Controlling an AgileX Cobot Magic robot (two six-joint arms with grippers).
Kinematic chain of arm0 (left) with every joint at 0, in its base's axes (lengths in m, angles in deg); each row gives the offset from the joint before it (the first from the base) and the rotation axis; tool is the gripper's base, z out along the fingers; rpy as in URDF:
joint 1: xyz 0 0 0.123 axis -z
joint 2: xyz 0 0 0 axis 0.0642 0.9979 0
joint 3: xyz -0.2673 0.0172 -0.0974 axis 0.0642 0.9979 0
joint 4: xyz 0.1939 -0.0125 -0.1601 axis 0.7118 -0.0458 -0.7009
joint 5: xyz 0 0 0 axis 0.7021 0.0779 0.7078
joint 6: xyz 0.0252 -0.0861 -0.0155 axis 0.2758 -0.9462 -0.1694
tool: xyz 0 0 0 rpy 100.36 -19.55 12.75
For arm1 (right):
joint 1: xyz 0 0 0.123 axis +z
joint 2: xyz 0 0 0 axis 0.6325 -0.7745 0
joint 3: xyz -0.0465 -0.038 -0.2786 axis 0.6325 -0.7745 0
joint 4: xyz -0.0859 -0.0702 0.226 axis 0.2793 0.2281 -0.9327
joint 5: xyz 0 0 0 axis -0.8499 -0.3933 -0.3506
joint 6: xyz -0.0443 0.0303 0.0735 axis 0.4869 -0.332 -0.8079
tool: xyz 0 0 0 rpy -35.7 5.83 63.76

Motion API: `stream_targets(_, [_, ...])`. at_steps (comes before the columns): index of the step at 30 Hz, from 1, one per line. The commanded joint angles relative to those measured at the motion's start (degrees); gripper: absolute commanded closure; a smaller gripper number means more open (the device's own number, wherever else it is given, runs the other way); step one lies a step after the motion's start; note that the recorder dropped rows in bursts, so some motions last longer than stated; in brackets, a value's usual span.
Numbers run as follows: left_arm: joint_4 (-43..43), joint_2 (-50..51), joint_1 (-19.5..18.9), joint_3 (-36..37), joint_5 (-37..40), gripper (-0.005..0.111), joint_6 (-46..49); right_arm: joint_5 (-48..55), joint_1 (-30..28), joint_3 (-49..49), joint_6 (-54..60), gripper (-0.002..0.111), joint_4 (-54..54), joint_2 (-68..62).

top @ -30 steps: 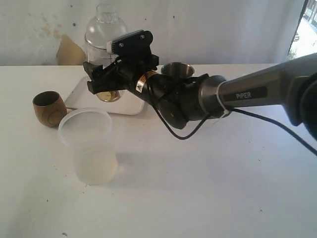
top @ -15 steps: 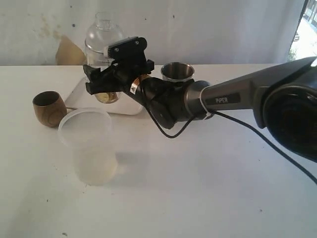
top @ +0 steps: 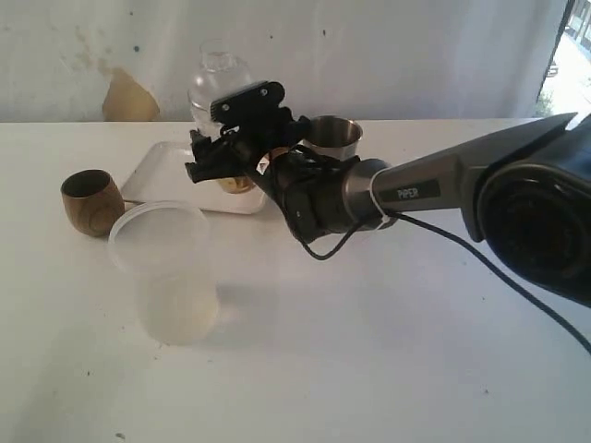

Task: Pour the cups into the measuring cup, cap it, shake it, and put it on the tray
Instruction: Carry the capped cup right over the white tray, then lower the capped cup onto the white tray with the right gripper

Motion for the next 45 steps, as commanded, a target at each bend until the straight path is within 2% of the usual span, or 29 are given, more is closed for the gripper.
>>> stream_targets(1, [0.05, -0.29, 0.08, 0.26, -0.51, 0.107, -0.29, -10.4, -0.34, 0.73, -3.07, 0.108, -1.14, -1.46])
stream_targets(6, [0.05, -0.29, 0.08, 0.26, -0.51, 0.107, -0.29, -4.93, -0.13, 4.63, -4.69, 0.108, 1.84, -5.22])
stream_targets(10, [0.05, -0.29, 0.08, 0.26, -0.51, 0.107, -0.29, -5.43, -0.35, 7.61, -4.05, 0.108, 0.93, -5.22])
stream_targets(19, [0.05, -0.29, 0.08, 0.26, -0.51, 0.107, -0.29, -2.7, -0.35, 7.72, -2.79, 0.107, 0.7, -6.44])
stream_targets(23, [0.05, -0.29, 0.08, 0.26, -0.51, 0.107, -0.29, -2.37, -0.43, 7.72, -2.8, 0.094, 0.7, -6.44])
stream_targets(26, [0.05, -0.29, 0.08, 0.26, -0.51, 0.107, -0.29, -1.34, -0.43, 7.72, -2.8, 0.076, 0.01, -6.44])
stream_targets(28, [0.05, -0.29, 0.08, 0.26, -0.51, 0.107, -0.29, -1.04, -0.43, 7.72, -2.8, 0.058, -0.85, -6.44])
stream_targets(30, [0.05, -0.29, 0.08, 0.26, -0.51, 0.107, -0.29, -1.04, -0.43, 7.72, -2.65, 0.031, -1.61, -6.44])
stream_targets(32, [0.05, -0.29, 0.08, 0.26, -0.51, 0.107, -0.29, -1.04, -0.56, 7.72, -1.37, 0.027, -1.61, -6.44])
stream_targets(45, [0.05, -0.29, 0.08, 0.26, -0.51, 0.107, -0.29, 2.18, -1.32, 7.72, -1.33, 0.027, -2.48, -6.44])
